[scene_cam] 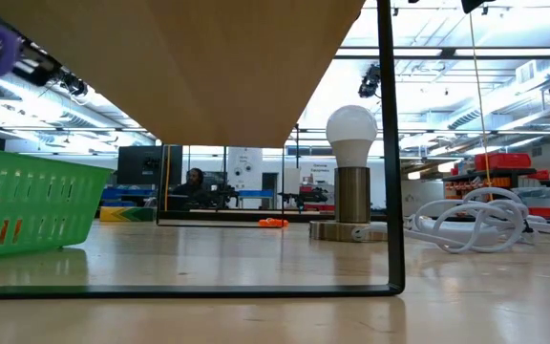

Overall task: Pick & Place Office Desk Supplies
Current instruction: Put the purple spiral keychain into the green bin

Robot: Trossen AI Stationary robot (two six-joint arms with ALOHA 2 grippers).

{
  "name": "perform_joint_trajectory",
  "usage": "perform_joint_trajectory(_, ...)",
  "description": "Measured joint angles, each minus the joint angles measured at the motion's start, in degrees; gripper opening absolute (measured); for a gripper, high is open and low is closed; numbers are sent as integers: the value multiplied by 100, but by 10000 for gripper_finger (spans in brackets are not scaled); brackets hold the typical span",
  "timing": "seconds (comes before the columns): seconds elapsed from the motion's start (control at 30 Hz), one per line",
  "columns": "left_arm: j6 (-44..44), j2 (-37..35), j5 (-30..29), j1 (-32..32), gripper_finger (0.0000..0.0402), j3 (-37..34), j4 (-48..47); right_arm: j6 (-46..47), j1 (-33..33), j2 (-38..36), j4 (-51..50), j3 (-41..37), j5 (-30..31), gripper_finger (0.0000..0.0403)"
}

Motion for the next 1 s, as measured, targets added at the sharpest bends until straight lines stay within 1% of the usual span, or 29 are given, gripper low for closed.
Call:
perform_joint_trajectory(0.2, -384, 906, 8, -256, 12, 0, 47, 34, 26, 0, -1, 0, -1, 204)
perform_joint_trajectory(0.37, -427, 1697, 221, -327, 12, 0, 525, 35, 28, 2, -5, 0, -1, 204)
perform_joint_trajectory(0.47, -434, 2066, 165, -327, 18, 0, 660, 35, 28, 2, -3, 0, -1, 204)
perform_joint_trajectory(0.63, -514, 2338, 61, -325, 71, 0, 753, 40, 26, 2, -5, 0, -1, 204)
perform_joint_trajectory(0.9, -623, 2350, 78, -325, 175, 0, 1005, 117, 24, 4, -45, 0, -1, 204)
perform_joint_trajectory(1.0, -606, 2350, 196, -325, 215, 0, 1124, 126, 26, 4, -63, 0, -1, 204)
